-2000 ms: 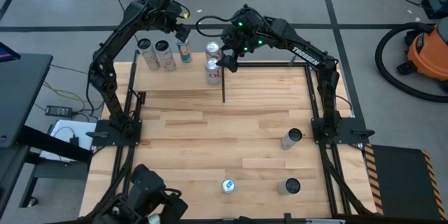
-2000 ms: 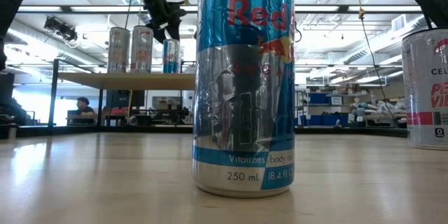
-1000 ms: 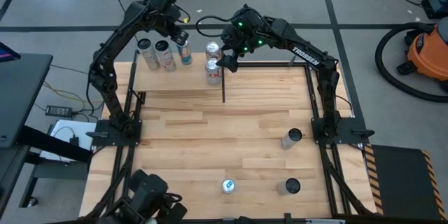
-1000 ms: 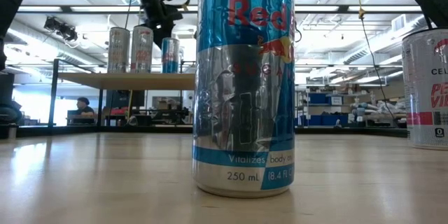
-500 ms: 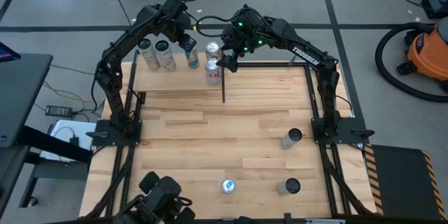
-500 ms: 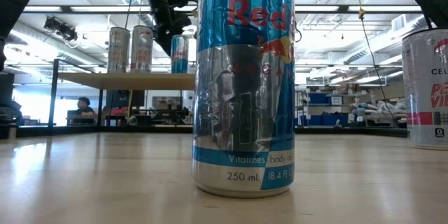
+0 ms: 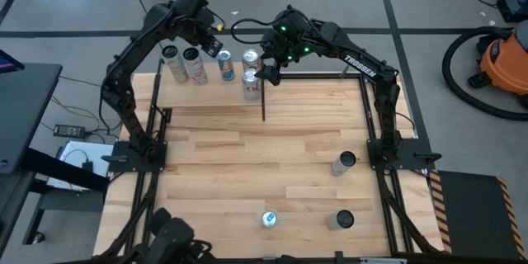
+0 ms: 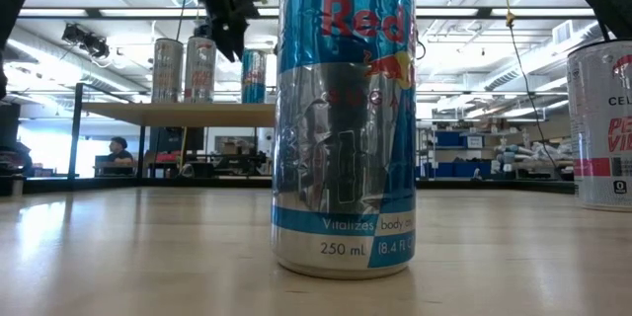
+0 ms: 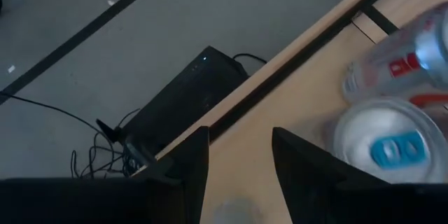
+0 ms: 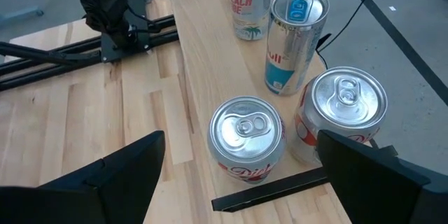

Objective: Place canned beverage on shelf
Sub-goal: Adjust the soda cans on the shelf

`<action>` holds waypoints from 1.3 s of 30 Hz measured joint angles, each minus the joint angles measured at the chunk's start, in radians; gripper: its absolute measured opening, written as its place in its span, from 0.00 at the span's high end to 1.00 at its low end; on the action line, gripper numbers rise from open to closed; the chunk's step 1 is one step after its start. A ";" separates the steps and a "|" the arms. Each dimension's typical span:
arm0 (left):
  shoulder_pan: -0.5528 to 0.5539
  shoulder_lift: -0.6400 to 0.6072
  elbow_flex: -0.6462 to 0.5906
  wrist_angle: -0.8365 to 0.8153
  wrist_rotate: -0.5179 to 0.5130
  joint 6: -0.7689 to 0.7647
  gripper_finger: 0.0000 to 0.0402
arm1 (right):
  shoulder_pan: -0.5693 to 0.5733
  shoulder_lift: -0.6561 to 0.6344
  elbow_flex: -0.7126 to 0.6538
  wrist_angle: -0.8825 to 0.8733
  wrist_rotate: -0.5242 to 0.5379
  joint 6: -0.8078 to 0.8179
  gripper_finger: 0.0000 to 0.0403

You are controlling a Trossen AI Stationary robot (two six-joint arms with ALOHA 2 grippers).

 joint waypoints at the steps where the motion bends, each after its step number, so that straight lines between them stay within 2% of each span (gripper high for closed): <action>1: 0.000 -0.010 0.000 -0.010 0.000 -0.001 0.61 | 0.000 0.000 0.000 0.000 0.000 0.000 0.05; 9: -0.008 -0.070 0.000 -0.052 -0.011 -0.021 0.61 | 0.000 0.000 0.000 0.000 0.000 0.000 0.05; 16: -0.006 -0.098 0.001 -0.115 -0.127 -0.046 0.61 | 0.000 0.000 0.000 0.000 0.000 0.000 0.05; 31: -0.006 -0.098 0.001 -0.155 -0.131 -0.047 0.61 | 0.000 0.000 0.000 0.000 0.000 0.000 0.05; 39: -0.006 -0.125 0.001 -0.165 -0.169 -0.046 0.61 | 0.000 0.000 0.000 -0.003 0.000 0.000 0.05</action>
